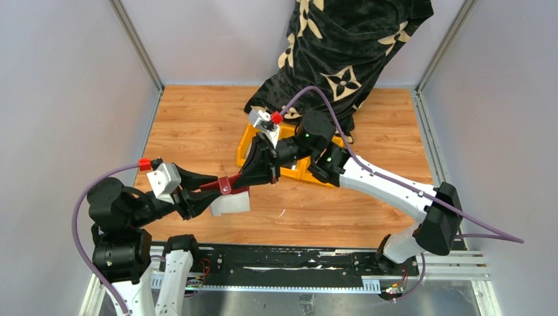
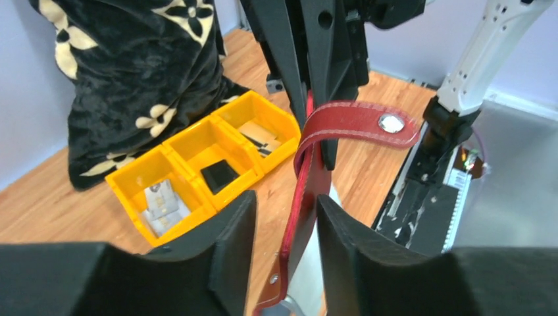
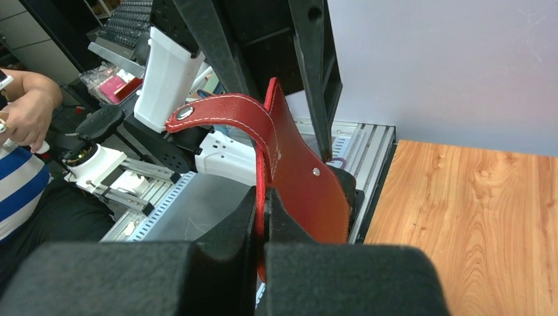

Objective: Take the credit cards out of the card holder
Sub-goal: Remove the credit card from the card holder.

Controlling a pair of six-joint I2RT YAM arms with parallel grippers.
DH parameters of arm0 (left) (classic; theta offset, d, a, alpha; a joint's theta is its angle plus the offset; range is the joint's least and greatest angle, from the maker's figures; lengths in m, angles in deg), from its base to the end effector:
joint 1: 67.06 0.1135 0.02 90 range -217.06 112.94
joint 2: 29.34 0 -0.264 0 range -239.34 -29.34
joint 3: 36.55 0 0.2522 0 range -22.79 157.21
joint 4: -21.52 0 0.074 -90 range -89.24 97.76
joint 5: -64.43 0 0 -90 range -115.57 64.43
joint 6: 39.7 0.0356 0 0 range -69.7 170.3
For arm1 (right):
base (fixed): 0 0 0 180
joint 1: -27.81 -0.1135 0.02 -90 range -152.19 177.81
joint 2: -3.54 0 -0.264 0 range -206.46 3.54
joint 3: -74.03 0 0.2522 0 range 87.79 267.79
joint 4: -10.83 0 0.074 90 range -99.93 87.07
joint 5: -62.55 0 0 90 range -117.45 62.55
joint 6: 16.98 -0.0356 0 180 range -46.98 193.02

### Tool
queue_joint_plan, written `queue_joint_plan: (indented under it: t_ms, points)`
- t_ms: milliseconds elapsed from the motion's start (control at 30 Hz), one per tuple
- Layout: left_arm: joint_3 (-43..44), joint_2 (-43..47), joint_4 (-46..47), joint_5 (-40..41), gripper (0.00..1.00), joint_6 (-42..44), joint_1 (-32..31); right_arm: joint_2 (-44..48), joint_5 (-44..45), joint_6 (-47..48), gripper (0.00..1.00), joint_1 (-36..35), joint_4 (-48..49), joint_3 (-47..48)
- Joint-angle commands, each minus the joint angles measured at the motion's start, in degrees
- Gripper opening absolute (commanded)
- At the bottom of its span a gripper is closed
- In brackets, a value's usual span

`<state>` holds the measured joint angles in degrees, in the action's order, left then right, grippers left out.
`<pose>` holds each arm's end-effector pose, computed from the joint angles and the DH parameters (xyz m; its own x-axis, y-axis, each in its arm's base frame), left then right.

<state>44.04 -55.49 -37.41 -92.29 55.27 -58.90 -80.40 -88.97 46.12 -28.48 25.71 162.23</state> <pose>0.0220 -0.0299 0.4281 -0.0035 0.0341 -0.9994 0.8539 0.5202 0.0147 0.1569 0.2915 0.4246 -0.2257 0.0504 -0.9729 -0.8471 -0.5034 0.1704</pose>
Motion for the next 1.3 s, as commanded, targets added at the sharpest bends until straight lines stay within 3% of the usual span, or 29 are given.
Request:
queue_joint_plan:
  t_ms: [0,100,167,233,333,433,567,733,867,1267]
  points:
    - [-1.64,0.46,0.27,-0.87,0.43,-1.13,-0.08,-0.75,-0.24,-2.40,0.00,-1.30,2.64,4.65]
    - [-2.21,0.22,0.18,-0.42,0.36,-1.06,-0.08,-1.78,-0.03,-2.80,0.00,-1.70,1.65,6.38]
    - [-1.98,-0.60,0.11,0.19,0.19,-0.62,-0.08,-2.50,0.05,-2.70,0.00,-1.74,-0.47,7.45]
    - [-1.16,-2.02,-0.03,2.01,0.03,-0.88,-0.08,-2.77,0.67,-2.27,0.07,-1.67,-2.23,7.67]
    - [0.59,-4.46,-0.01,4.39,0.00,-4.03,-0.08,-2.14,2.57,-2.70,0.33,-1.12,-0.75,5.25]
    - [2.31,-7.47,0.08,3.58,0.00,-9.05,-0.06,-0.34,4.79,-6.90,0.57,0.35,6.72,-0.22]
    - [5.06,-10.78,0.04,2.68,0.00,-13.34,-0.08,1.63,6.57,-13.39,0.74,2.67,19.24,-9.20]
    - [7.09,-12.17,0.07,0.14,0.00,-18.22,-0.08,3.09,7.49,-15.13,0.78,3.02,29.25,-17.73]
    - [8.75,-13.53,0.00,-2.45,0.00,-23.10,-0.12,4.69,9.79,-10.83,0.80,3.03,32.96,-22.95]
    - [10.49,-14.33,-0.01,-5.57,0.00,-28.26,-0.08,6.02,14.27,-1.58,0.81,2.41,28.75,-25.14]
